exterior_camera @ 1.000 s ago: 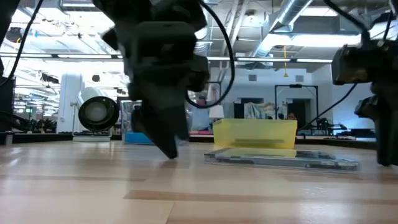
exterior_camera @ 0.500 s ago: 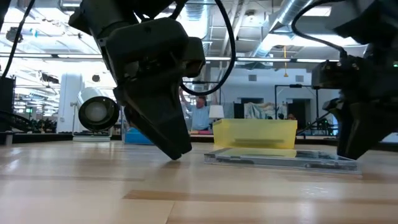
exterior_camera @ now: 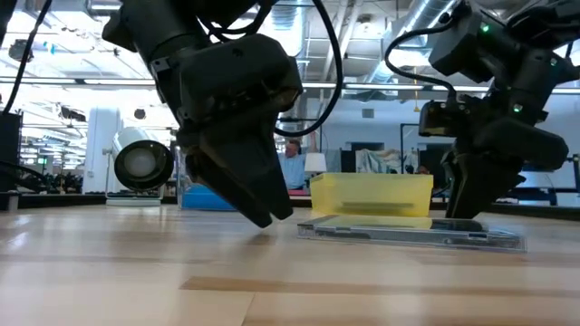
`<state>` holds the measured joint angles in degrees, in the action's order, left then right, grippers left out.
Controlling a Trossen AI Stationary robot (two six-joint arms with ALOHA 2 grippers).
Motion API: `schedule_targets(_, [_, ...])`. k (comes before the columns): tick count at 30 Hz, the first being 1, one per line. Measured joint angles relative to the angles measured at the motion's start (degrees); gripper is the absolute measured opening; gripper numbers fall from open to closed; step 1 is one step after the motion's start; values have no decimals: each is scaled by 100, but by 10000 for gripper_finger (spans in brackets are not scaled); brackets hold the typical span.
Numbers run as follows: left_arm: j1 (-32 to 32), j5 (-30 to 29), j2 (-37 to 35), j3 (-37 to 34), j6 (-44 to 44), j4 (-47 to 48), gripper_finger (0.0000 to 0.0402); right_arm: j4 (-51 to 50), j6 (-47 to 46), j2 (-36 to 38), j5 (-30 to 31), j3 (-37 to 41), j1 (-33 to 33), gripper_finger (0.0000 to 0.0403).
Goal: Pick & place jewel cases by type
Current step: Put the black CD case into the yellow bin
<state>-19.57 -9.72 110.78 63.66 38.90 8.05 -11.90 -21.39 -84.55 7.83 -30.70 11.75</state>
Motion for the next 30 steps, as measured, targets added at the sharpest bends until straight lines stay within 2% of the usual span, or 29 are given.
schedule_targets(3, [13, -8, 0, 0, -7, -12, 265, 157, -81, -11, -76, 12, 22, 108])
schedule_targets(12, [77, -510, 93, 0, -20, -29, 265, 328, -527, -18, -343, 1, 311, 108])
schedule_targets(19, [118, -97, 234, 17, -76, -127, 265, 381, -974, -18, -473, -4, 679, 108])
schedule_targets(22, [17, -250, 182, 11, -245, -21, 265, 385, -1070, -16, -486, -4, 755, 108])
schedule_targets(30, [-22, -75, 63, 1, -285, 243, 265, 383, -1224, -14, -514, -4, 776, 108])
